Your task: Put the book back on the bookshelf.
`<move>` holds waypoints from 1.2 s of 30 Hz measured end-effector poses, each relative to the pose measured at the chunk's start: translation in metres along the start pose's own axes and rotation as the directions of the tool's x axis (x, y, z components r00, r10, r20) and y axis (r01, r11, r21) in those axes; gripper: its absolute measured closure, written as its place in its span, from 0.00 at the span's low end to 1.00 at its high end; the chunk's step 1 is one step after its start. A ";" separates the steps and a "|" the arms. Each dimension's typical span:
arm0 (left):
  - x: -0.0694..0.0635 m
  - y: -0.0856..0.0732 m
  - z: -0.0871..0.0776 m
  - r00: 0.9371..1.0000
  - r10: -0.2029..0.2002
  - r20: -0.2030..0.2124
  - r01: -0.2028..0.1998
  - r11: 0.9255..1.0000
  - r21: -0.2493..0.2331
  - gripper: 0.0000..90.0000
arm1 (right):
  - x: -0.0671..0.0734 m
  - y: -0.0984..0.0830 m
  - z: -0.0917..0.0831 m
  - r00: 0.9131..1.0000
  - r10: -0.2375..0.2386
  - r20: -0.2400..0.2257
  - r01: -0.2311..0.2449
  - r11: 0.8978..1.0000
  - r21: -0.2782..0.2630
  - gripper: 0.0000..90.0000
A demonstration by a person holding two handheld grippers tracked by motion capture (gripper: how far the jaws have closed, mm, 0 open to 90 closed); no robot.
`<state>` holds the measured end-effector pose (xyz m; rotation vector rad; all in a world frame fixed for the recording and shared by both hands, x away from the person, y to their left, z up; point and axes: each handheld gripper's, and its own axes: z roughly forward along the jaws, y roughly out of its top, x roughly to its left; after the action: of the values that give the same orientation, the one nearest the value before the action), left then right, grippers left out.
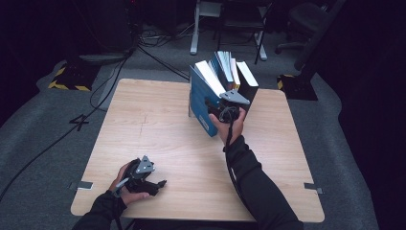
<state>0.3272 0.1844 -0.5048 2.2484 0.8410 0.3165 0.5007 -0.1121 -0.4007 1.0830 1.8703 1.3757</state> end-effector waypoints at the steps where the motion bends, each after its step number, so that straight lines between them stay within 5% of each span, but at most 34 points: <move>1: 0.000 0.000 0.000 1.000 -0.002 0.001 0.002 1.000 -0.001 0.18 | 0.000 -0.004 0.001 1.000 0.002 -0.005 -0.002 1.000 0.011 0.59; 7: 0.000 0.000 0.000 1.000 0.004 0.000 -0.004 1.000 0.002 0.18 | -0.002 -0.011 0.000 1.000 -0.005 -0.001 0.005 1.000 -0.012 0.59; 13: 0.000 0.000 0.000 1.000 0.005 0.003 -0.005 1.000 -0.002 0.18 | -0.006 -0.003 -0.003 0.997 -0.037 -0.064 0.035 0.999 -0.040 0.55; 23: -0.001 0.000 0.000 1.000 0.008 0.001 -0.008 1.000 -0.002 0.18 | -0.008 -0.014 -0.016 0.997 -0.062 -0.053 0.059 0.997 -0.054 0.53; 30: -0.001 0.000 0.000 1.000 0.008 0.000 -0.008 1.000 -0.002 0.18 | -0.012 -0.066 -0.006 0.997 -0.060 -0.046 0.061 0.998 0.035 0.56; 34: -0.001 0.000 0.000 1.000 0.008 0.000 -0.008 1.000 -0.001 0.18 | -0.012 -0.083 0.004 0.998 -0.034 -0.046 0.038 0.995 0.090 0.60; 36: -0.002 0.000 0.000 1.000 0.010 0.000 -0.010 1.000 0.000 0.18 | -0.012 -0.088 0.014 0.998 0.021 -0.051 -0.017 0.996 0.086 0.61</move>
<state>0.3259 0.1835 -0.5048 2.2536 0.8300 0.3216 0.4939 -0.1281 -0.4891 1.1195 1.9771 1.3575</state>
